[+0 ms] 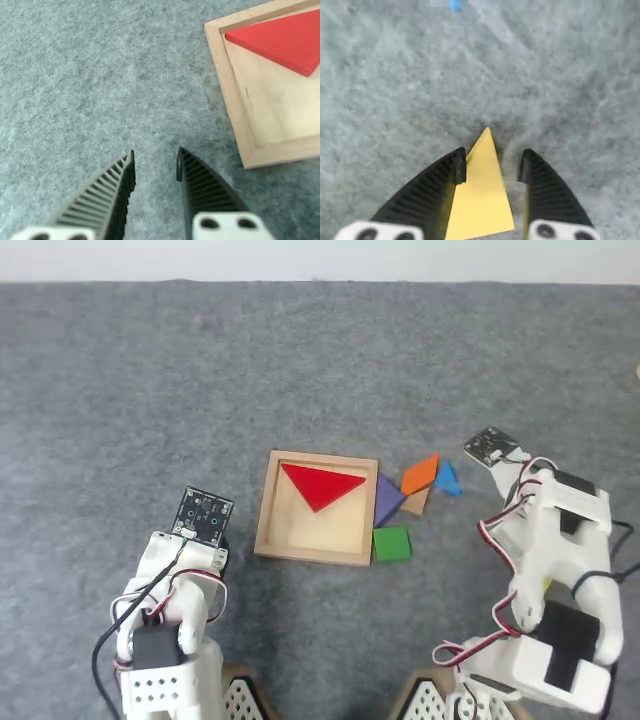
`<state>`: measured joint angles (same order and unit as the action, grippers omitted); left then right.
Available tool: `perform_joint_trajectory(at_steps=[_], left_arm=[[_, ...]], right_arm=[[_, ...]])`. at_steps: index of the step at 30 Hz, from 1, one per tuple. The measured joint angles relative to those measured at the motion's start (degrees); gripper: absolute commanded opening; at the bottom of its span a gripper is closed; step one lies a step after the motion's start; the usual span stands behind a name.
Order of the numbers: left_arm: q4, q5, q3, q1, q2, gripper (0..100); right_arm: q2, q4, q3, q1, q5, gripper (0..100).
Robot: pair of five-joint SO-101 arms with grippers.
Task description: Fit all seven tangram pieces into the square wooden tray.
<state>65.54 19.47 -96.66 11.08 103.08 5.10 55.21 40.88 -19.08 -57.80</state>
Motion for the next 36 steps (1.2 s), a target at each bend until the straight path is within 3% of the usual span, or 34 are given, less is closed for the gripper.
perform_joint_trajectory(at_steps=[7,19,36], left_arm=[[0.0,0.0,0.0,0.0,0.0,13],[0.0,0.0,0.0,0.0,0.0,13],[0.0,0.0,0.0,0.0,0.0,13]], right_arm=[[1.3,4.2,2.6,-6.9,-1.7,32.8],[20.4,4.7,17.1,-9.2,10.4,33.3],[4.1,-0.8,10.5,-9.2,16.5,33.3]])
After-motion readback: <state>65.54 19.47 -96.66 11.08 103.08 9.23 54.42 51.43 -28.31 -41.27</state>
